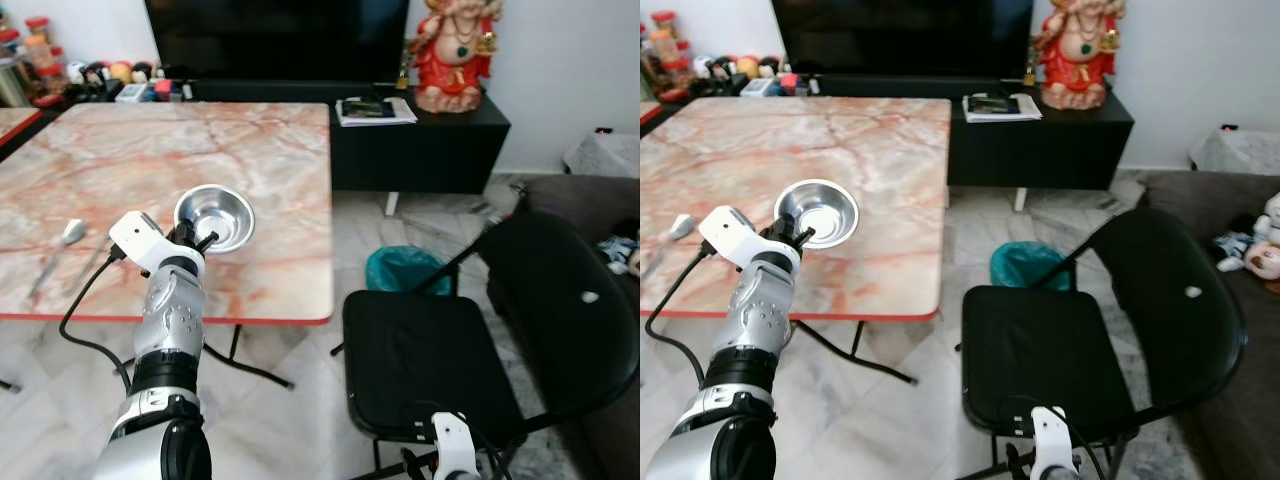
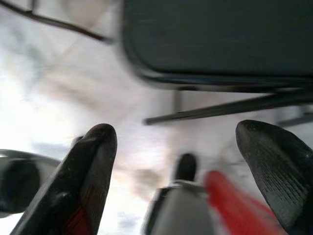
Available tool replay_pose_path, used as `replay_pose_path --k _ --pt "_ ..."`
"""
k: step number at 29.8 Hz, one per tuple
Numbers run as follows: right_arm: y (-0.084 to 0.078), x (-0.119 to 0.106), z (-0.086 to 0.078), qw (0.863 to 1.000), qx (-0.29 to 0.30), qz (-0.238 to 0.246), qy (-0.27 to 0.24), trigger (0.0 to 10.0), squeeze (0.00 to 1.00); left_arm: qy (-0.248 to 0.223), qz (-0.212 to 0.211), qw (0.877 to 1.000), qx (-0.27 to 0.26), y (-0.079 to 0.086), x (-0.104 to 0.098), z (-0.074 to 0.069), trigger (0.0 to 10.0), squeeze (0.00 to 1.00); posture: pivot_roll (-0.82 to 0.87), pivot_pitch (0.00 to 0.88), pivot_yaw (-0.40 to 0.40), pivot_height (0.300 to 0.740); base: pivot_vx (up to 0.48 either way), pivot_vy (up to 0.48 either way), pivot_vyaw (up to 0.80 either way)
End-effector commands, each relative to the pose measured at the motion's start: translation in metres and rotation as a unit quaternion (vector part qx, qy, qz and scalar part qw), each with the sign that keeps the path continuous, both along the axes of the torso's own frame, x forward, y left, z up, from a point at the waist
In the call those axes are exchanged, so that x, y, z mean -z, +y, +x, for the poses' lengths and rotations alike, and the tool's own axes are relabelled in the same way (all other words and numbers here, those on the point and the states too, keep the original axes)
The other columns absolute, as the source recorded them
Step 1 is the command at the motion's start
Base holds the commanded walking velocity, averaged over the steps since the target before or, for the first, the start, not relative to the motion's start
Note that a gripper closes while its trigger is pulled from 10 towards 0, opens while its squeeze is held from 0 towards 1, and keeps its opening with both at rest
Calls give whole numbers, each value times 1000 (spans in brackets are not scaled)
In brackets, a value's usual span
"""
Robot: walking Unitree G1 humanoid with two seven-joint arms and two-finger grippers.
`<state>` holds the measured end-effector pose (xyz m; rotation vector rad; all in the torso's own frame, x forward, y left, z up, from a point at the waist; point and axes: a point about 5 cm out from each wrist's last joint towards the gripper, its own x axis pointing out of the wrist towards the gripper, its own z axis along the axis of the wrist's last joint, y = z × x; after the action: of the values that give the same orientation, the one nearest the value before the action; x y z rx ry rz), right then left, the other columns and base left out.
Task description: Setting the table
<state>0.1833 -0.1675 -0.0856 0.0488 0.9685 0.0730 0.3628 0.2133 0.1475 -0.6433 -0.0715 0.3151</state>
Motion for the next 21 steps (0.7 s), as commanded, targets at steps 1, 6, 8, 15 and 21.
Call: replay_pose_path --k 1,6,8,15,21 --pt "-1 -1 1 1000 5 1 -4 10000 0 -25 -2 1000 -11 2 -12 2 10000 0 32 0 -3 740 0 480 0" --pt "-1 -1 1 1000 5 2 -4 10000 0 -27 0 999 -18 4 -14 1 10000 0 31 0 -2 740 0 480 0" --pt "-1 -1 1 1000 5 2 -5 10000 0 -28 0 999 -19 5 -15 0 10000 0 33 0 -4 740 0 480 0" --pt "-1 -1 1 1000 3 2 -4 10000 0 -32 -1 999 -18 4 -17 1 10000 0 36 0 -6 740 0 480 0" --pt "-1 -1 1 1000 3 1 -5 10000 0 -32 -2 999 -17 2 -17 0 10000 0 35 0 -7 740 0 480 0"
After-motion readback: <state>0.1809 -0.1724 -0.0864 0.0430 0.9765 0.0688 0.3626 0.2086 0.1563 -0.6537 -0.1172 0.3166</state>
